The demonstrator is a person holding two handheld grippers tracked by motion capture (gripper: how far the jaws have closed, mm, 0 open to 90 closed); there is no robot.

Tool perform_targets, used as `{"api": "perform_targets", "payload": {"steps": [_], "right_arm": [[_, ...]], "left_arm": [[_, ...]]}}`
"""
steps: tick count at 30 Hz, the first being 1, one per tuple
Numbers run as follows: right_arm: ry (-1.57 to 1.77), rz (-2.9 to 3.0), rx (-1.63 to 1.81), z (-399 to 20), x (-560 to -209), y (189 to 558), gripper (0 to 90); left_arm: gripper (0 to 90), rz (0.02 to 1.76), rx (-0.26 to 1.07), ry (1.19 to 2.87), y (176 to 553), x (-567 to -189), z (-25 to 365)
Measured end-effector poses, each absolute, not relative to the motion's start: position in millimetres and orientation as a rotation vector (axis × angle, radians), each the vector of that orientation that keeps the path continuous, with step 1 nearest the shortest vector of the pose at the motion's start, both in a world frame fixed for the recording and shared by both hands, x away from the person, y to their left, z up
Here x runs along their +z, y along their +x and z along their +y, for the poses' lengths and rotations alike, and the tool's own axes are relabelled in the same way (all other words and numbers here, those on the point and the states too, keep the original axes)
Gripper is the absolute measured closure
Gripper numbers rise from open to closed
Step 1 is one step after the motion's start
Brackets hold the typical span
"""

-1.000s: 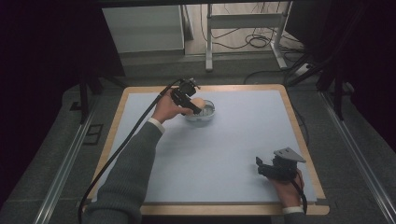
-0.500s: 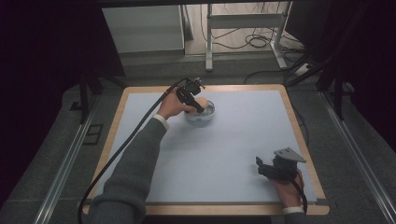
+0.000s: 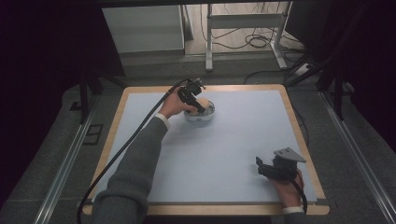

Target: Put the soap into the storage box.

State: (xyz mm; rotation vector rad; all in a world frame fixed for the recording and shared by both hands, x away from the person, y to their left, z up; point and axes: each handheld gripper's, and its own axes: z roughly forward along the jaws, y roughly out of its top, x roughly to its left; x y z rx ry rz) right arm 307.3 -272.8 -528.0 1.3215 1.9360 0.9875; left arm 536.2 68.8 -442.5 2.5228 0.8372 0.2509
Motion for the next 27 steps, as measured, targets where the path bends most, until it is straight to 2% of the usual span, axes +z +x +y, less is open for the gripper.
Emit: {"api": "perform_targets", "payload": {"steps": [11,14,19,27], "right_arm": [[1.324,1.935,0.99,-273,-528,307,10.9],[1.324,1.936,0.991,-273,-528,307,10.9],[1.321,1.936,0.988,-273,-528,307,10.9],[1.318,1.937,0.981,-272,-528,307,10.9]], "left_arm": [[31.8,0.821,0.247,2.562,540,-456,60],[27.3,0.821,0.214,2.509,537,-449,62],[22.4,0.822,0.241,2.474,523,-435,69],[20.7,0.882,0.274,2.356,487,-424,102]]}}
